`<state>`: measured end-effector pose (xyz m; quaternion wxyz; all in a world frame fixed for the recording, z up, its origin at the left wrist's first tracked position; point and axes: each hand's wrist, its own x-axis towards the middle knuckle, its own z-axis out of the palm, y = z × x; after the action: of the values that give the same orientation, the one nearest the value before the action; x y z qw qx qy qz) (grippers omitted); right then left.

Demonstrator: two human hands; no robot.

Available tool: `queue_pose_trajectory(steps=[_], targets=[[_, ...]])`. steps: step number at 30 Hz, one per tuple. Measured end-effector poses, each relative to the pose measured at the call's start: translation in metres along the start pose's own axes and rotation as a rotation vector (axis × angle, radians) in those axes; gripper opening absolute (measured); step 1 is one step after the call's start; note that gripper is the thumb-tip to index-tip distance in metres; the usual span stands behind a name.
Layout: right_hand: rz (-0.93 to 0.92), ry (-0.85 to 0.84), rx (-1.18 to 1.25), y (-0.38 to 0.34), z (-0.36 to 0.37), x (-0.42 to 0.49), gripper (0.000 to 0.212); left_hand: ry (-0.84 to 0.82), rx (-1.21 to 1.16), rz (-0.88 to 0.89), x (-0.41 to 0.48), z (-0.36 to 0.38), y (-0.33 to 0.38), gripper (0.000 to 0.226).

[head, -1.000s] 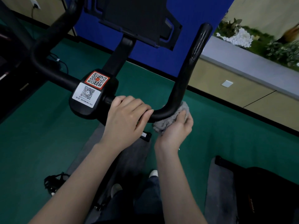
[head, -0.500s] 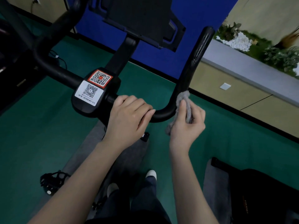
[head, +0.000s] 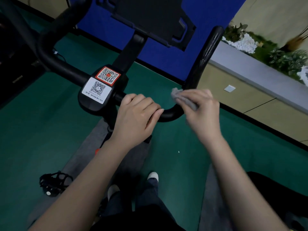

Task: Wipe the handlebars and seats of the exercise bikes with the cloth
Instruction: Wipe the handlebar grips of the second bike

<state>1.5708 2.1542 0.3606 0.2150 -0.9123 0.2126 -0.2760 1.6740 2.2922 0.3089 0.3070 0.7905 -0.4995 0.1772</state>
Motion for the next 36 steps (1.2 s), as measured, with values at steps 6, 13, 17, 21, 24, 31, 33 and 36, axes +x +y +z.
queue_pose_trajectory(steps=[6,13,17,21,24,31,33,36], targets=[[-0.131,-0.435,-0.220,-0.003,-0.023,0.051,0.013,-0.023,-0.018,-0.004,-0.001,-0.004,0.001,0.033],[-0.160,-0.926,-0.417,-0.018,-0.019,0.084,0.014,-0.046,-0.014,-0.008,-0.002,-0.005,0.000,0.033],[-0.158,-0.972,-0.515,-0.022,-0.011,0.096,0.012,-0.048,-0.021,-0.013,-0.002,-0.006,0.000,0.035],[-0.134,-1.140,-0.625,-0.031,-0.001,0.104,0.008,-0.047,-0.012,-0.020,-0.002,-0.005,0.001,0.035],[-0.167,-1.164,-0.745,-0.035,0.006,0.115,0.006,-0.038,-0.015,-0.026,-0.003,-0.004,0.001,0.034],[-0.074,-1.350,-0.764,-0.038,0.017,0.134,0.013,-0.045,-0.027,-0.029,-0.003,-0.006,0.001,0.036],[-0.071,-1.416,-0.750,-0.039,0.020,0.134,0.014,-0.052,-0.026,-0.028,-0.003,-0.006,0.001,0.037],[-0.099,-1.393,-0.823,-0.039,0.020,0.137,0.010,-0.050,-0.029,-0.027,-0.003,-0.006,0.001,0.037]])
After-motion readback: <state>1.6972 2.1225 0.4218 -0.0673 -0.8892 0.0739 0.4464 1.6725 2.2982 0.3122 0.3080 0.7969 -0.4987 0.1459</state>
